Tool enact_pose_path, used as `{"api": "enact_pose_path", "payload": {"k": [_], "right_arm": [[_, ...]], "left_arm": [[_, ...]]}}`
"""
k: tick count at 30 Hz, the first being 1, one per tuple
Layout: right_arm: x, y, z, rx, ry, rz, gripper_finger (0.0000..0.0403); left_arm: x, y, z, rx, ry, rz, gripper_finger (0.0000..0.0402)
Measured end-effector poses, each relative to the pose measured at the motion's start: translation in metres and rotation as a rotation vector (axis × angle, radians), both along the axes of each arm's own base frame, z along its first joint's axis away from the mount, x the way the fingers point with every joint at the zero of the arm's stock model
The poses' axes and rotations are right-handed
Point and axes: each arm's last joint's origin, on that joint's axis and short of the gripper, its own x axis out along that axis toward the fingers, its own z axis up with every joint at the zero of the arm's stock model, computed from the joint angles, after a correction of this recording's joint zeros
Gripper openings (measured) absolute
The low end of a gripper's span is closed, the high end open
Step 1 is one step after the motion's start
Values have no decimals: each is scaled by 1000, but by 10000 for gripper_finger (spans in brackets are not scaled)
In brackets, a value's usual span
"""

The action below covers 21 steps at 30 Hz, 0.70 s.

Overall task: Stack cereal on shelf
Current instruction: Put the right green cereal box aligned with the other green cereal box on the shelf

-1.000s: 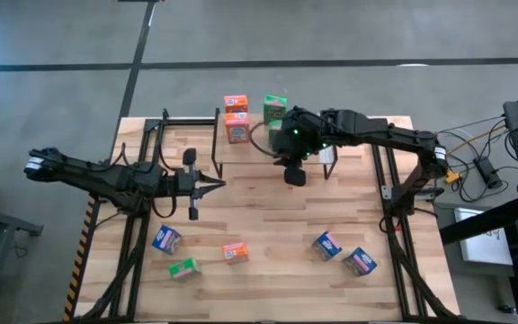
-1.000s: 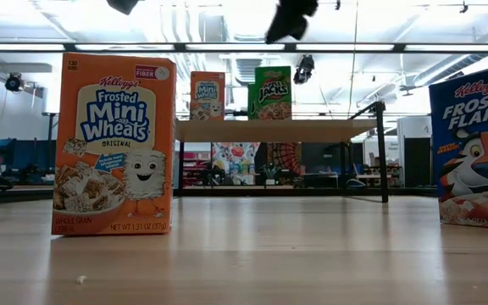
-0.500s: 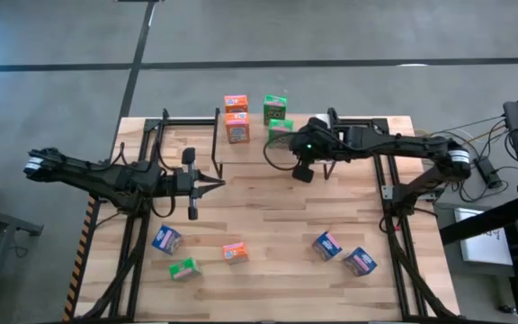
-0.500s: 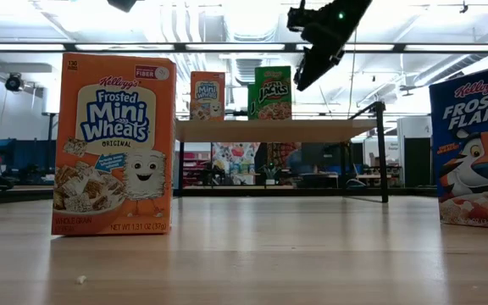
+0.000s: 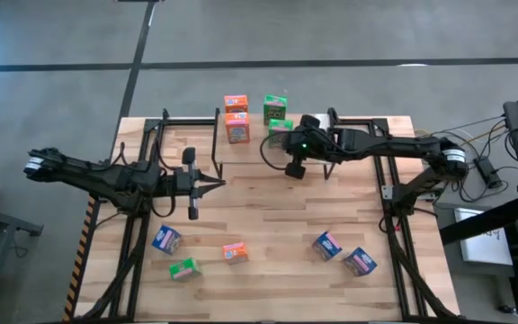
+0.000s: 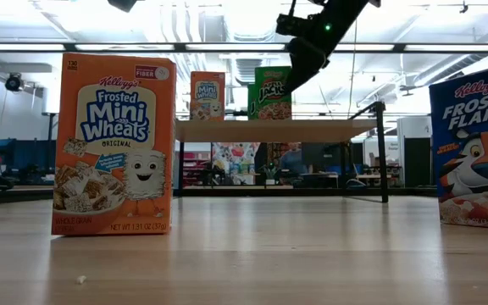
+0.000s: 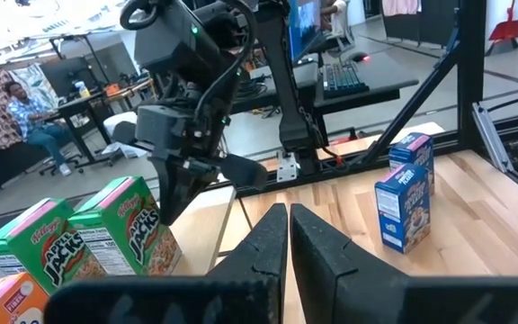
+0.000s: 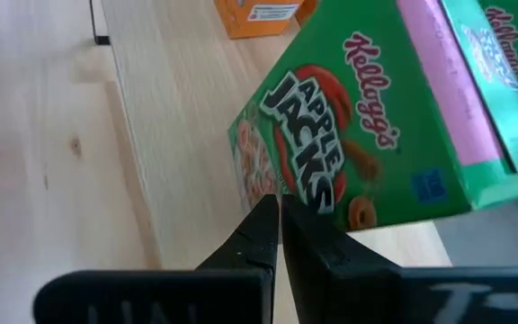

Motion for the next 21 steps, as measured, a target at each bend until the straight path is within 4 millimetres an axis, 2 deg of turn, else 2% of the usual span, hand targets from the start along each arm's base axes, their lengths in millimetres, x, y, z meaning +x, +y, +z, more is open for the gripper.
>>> {"api": "enact_pose_path", "payload": {"k": [11, 21], "right_arm": [[7, -4, 7, -80, -60, 55, 9], [-3, 8, 2, 2, -9, 114, 9]], "left_arm": [[4, -1, -3, -23, 12, 1, 0], [7, -2, -6, -92, 23, 7, 0]]}}
